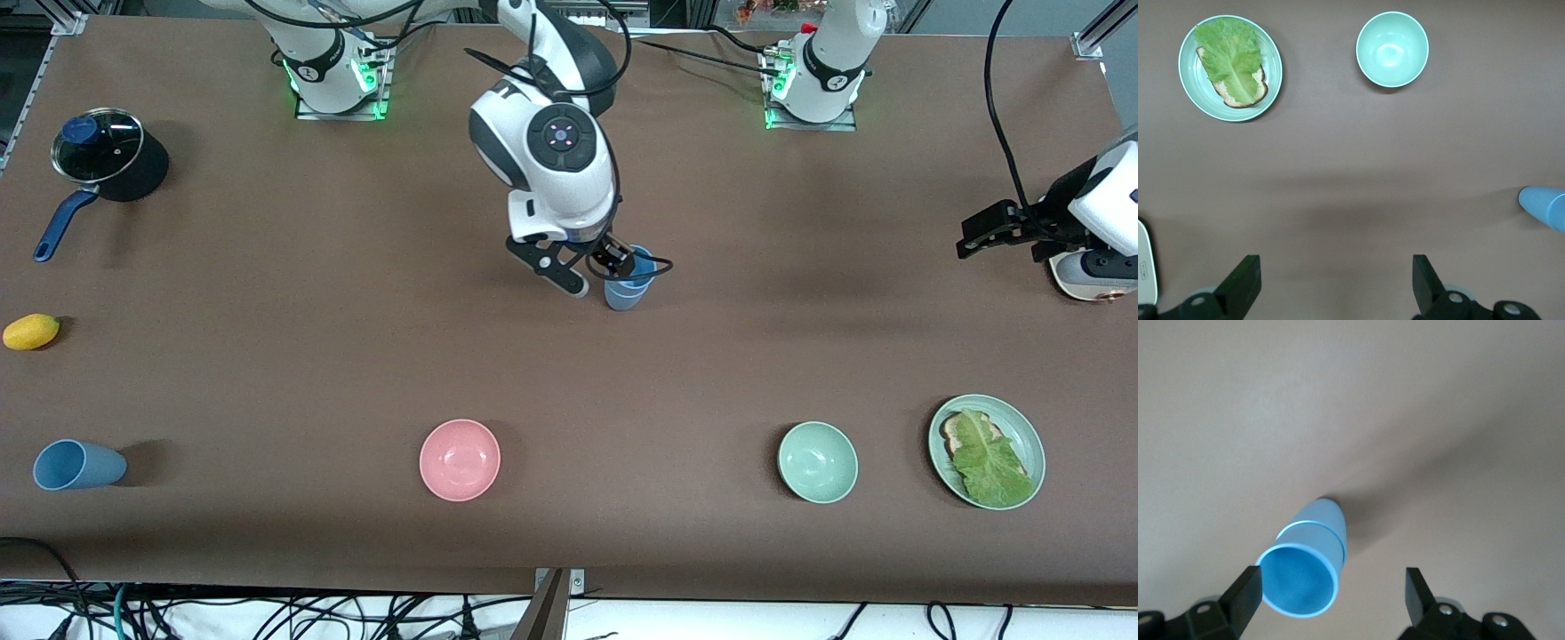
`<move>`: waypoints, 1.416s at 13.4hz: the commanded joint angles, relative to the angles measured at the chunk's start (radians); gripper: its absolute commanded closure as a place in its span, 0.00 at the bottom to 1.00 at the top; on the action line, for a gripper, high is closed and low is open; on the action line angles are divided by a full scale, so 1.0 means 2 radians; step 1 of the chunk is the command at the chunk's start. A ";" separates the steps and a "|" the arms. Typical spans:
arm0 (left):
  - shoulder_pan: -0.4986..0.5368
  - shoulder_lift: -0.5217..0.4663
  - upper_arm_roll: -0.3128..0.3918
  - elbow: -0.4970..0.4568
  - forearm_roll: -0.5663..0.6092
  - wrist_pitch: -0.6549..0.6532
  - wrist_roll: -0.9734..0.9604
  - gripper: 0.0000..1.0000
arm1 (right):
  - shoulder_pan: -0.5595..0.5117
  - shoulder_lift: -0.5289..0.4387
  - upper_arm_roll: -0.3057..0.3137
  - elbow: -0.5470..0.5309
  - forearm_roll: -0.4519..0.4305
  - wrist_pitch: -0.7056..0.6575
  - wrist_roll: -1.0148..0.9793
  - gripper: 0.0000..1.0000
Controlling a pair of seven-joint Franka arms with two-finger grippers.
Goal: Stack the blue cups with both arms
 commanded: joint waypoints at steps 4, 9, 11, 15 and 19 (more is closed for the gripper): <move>0.001 -0.006 -0.001 -0.003 0.014 -0.002 0.004 0.00 | -0.079 -0.030 -0.020 0.003 -0.001 -0.078 -0.185 0.00; 0.000 -0.006 -0.002 -0.003 0.014 -0.004 0.004 0.00 | -0.113 -0.074 -0.105 0.002 0.003 -0.150 -0.380 0.00; 0.001 -0.007 -0.001 -0.003 0.013 -0.004 0.004 0.00 | -0.115 -0.087 -0.124 -0.005 0.002 -0.166 -0.420 0.00; -0.002 -0.008 -0.003 -0.003 0.013 -0.004 0.000 0.00 | -0.158 -0.185 -0.125 -0.121 -0.001 -0.152 -0.501 0.00; -0.003 -0.007 -0.010 -0.003 0.016 -0.006 0.002 0.00 | -0.245 -0.249 -0.108 -0.176 -0.005 -0.152 -0.592 0.00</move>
